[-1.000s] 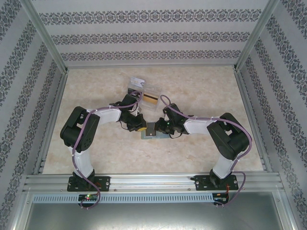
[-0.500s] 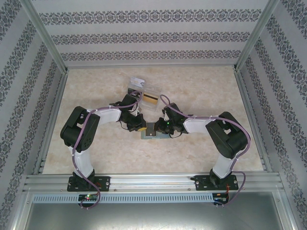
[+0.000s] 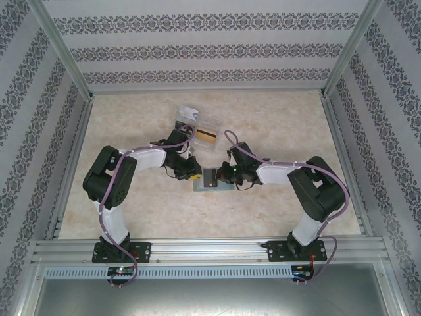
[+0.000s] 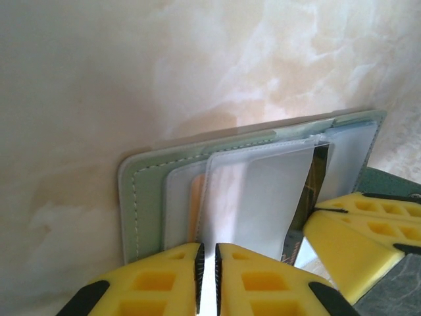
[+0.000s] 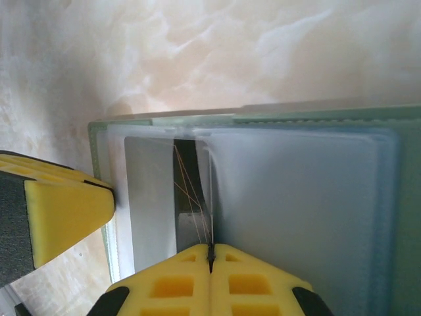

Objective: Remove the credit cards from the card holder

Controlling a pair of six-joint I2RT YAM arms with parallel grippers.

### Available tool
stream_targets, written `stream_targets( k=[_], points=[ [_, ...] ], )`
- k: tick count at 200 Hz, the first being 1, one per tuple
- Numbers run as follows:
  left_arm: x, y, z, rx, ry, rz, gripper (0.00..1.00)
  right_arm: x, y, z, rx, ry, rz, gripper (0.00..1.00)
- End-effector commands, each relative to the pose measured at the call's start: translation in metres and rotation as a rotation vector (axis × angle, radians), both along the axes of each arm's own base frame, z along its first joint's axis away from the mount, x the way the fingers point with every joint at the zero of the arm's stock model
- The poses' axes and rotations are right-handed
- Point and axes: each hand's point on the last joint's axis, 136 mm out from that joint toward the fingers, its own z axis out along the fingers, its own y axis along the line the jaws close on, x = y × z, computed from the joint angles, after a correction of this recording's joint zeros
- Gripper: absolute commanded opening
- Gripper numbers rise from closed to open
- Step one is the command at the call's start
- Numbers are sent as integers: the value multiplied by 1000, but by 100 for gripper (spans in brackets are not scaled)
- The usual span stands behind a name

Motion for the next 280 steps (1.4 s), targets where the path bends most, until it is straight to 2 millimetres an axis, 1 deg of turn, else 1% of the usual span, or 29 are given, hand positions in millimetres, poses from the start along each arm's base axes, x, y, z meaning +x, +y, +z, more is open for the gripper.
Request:
stream_targets(
  k=[1, 21, 45, 64, 80, 98, 113, 124, 146, 162, 194, 236, 260, 280],
  points=[
    [-5, 8, -5, 59, 8, -6, 15, -3, -14, -3, -42, -9, -6, 0],
    [-2, 4, 2, 40, -5, -14, 14, -1, -12, 1, -33, -19, 5, 0],
    [4, -2, 21, -8, -56, -23, 14, 0, -5, 4, -7, -18, 27, 1],
    [8, -6, 36, -33, -94, -28, 13, 0, -3, 2, 0, -8, 33, 2],
    [7, -11, 40, -59, -97, -41, 12, 1, -3, 2, 1, -6, 30, 3],
    [5, -17, 34, -77, -76, -48, 11, 2, -2, 1, 4, -4, 28, 5],
    [2, -19, 24, -71, -50, -53, 10, 2, -1, 2, 9, -1, 26, 10],
    [0, -20, 18, -68, -31, -54, 10, 2, -1, 1, 12, 2, 23, 15],
    [-5, -15, 2, -30, 18, -48, 10, 2, 1, 1, 26, 15, 18, 22],
    [-8, -7, -8, 21, 34, -43, 9, 2, 4, -1, 39, 27, 21, 24],
    [-11, 1, -15, 73, 36, -44, 8, 2, 12, -1, 71, 40, 37, 24],
    [-14, 5, -18, 91, 41, -41, 7, 3, 19, 3, 98, 38, 51, 22],
    [-13, 7, -16, 103, 31, -39, 7, 4, 20, 7, 111, 31, 53, 18],
    [-13, 9, -12, 111, 20, -36, 8, 4, 20, 13, 120, 17, 52, 11]
  ],
)
